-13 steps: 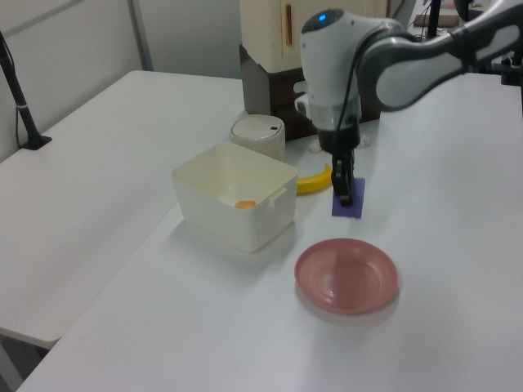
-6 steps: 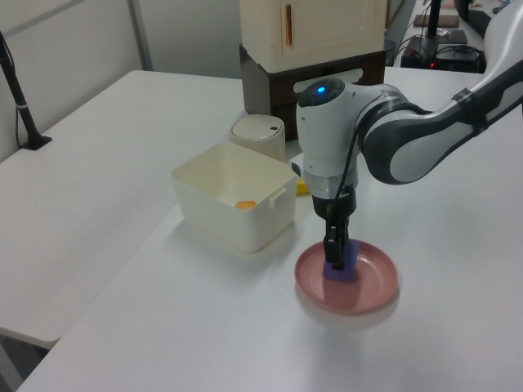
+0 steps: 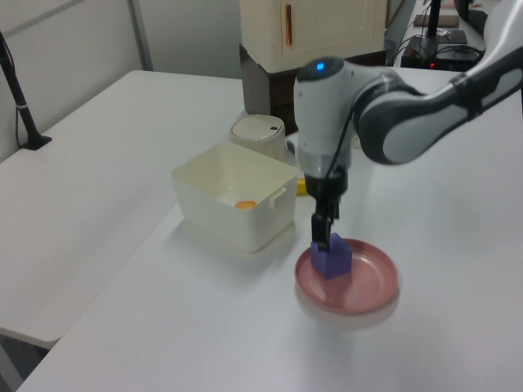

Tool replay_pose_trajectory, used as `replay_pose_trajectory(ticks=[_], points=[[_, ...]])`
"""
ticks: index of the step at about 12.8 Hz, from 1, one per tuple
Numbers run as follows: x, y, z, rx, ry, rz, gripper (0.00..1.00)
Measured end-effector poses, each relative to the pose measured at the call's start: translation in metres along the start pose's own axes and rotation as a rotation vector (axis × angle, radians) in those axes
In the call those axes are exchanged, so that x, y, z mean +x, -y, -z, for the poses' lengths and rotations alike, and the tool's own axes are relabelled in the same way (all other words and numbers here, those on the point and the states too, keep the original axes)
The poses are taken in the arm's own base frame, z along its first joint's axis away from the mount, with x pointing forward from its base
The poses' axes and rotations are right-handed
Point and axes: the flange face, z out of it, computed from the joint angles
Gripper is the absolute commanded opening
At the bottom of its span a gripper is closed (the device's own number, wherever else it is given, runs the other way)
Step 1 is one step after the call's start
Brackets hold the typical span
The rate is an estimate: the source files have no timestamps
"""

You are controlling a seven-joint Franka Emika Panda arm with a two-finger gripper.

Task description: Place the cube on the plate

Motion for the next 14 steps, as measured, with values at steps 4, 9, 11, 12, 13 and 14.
replay_pose_trajectory(ticks=[4,9,11,12,13,14], points=[[0.021,-0.115,0.072,0.029,-0.070,-0.122,1.00],[0.012,-0.279,0.116,0.023,-0.061,-0.261,1.00],[0.000,-0.323,0.127,0.021,-0.044,-0.321,1.00],[-0.011,-0.345,0.135,0.021,-0.026,-0.349,1.00],[-0.016,-0.355,0.141,0.022,-0.024,-0.363,1.00],[-0.020,-0.362,0.145,0.023,-0.026,-0.375,1.00]])
